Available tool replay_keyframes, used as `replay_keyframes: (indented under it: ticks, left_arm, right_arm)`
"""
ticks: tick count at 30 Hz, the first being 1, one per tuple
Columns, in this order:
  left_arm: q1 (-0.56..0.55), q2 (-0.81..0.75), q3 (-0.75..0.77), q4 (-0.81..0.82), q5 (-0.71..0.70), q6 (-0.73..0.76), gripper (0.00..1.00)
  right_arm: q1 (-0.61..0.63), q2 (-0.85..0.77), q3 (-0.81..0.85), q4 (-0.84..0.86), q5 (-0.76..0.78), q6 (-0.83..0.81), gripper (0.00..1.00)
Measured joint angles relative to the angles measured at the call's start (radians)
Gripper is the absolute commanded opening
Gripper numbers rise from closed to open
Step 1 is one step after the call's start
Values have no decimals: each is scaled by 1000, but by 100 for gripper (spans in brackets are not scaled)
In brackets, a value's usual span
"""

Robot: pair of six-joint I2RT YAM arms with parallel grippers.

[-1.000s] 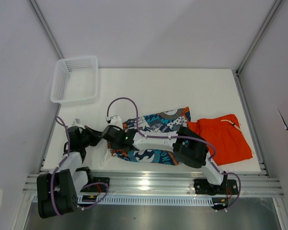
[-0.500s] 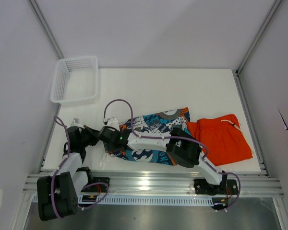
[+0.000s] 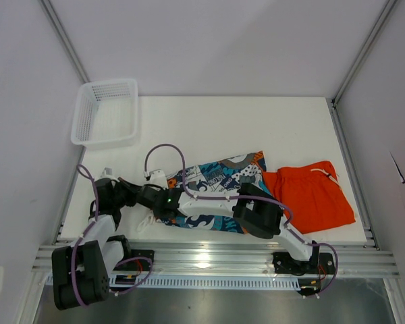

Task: Fold and stack the shorts
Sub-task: Fold the shorts

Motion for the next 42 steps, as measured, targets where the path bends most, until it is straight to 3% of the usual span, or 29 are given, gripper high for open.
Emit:
replay_keyframes:
  ticks: [12, 18, 21, 24, 27, 33, 36, 42]
  left_arm:
    - [-1, 3, 3, -27, -26, 0, 0]
    - [-2, 0, 4, -27, -35, 0, 0]
    - [-2, -10, 5, -37, -37, 1, 0]
    - [3, -25, 29, -77, -47, 8, 9]
    - [20, -43, 56, -115, -50, 14, 15]
    - [54, -49, 77, -156, -50, 30, 29]
    - [55, -50, 77, -163, -48, 34, 46]
    - [55, -3, 77, -107, -8, 35, 61]
  right_arm:
    - [81, -14, -15, -12, -12, 5, 33]
    - [88, -18, -18, -23, -24, 16, 47]
    - [85, -20, -18, -29, -26, 15, 41]
    - [74, -20, -18, -34, -26, 11, 30]
    - [57, -20, -22, -29, -30, 7, 26]
    - [-20, -40, -68, 26, -60, -24, 27]
    - [-64, -40, -68, 40, -77, -69, 27]
    - [-130, -40, -63, 48, -117, -138, 27]
